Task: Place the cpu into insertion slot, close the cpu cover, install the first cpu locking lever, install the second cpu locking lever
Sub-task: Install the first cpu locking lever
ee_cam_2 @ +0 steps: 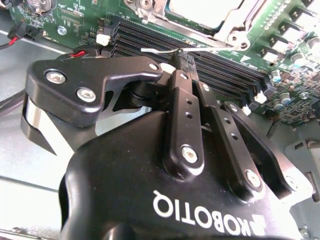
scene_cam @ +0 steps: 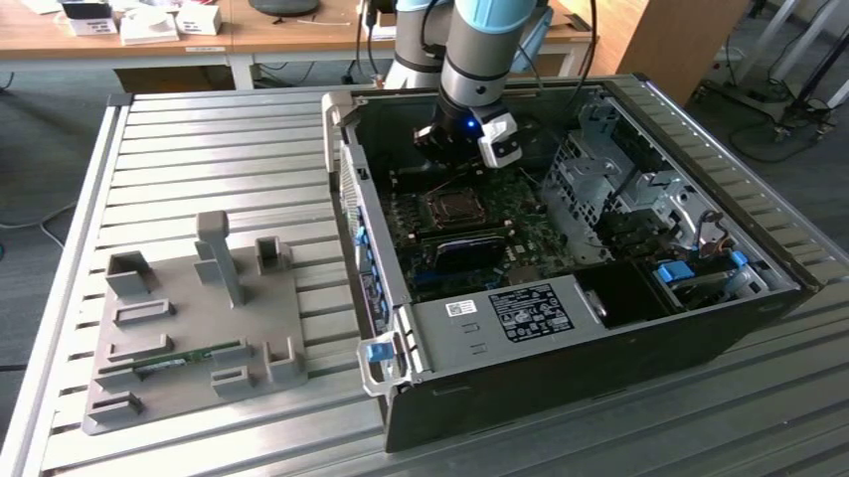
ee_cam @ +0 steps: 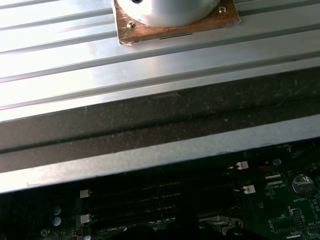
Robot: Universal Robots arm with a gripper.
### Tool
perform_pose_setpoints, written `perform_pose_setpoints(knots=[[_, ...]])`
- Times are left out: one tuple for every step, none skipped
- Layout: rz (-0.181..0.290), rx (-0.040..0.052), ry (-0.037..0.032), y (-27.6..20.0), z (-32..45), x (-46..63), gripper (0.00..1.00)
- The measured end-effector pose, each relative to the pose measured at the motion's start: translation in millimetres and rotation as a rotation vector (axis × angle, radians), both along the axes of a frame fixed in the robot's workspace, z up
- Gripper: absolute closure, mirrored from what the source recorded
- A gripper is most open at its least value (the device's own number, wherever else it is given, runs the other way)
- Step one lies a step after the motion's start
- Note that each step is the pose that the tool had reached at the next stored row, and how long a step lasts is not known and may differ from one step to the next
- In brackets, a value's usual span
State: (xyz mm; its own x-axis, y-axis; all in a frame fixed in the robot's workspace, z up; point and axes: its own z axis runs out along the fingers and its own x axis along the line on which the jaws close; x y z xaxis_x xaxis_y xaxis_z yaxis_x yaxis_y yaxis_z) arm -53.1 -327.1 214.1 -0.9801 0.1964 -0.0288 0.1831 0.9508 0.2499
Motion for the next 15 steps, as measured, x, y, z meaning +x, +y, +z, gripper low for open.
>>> perform_pose_setpoints(knots=[[0.000,0.0001,0.0000,0.0,-0.1,0.0,0.89],[0.000,0.0000,0.0000,0.0,-0.2,0.0,0.89],[0.000,0.0000,-0.0001,0.0,-0.2,0.0,0.89],[0.000,0.0001,-0.0001,0.0,-0.3,0.0,0.89],[0.000,0.0003,-0.0002,0.0,-0.6,0.0,0.89],[0.000,0.0003,-0.0002,0.0,-0.8,0.0,0.89],[0.000,0.0001,0.0000,0.0,-0.9,0.0,0.89],[0.000,0.0000,0.0000,0.0,-0.9,0.0,0.89],[0.000,-0.0002,0.0001,0.0,-0.9,0.0,0.89],[0.000,0.0000,0.0000,0.0,-1.5,0.0,0.89],[0.000,0.0001,-0.0001,0.0,-2.5,0.0,0.89],[0.000,0.0000,0.0000,0.0,-2.6,0.0,0.89],[0.000,0.0000,0.0000,0.0,-2.8,0.1,0.89],[0.000,0.0000,0.0000,0.0,-2.9,0.3,0.89],[0.000,0.0000,0.0000,0.0,-3.0,0.4,0.89]])
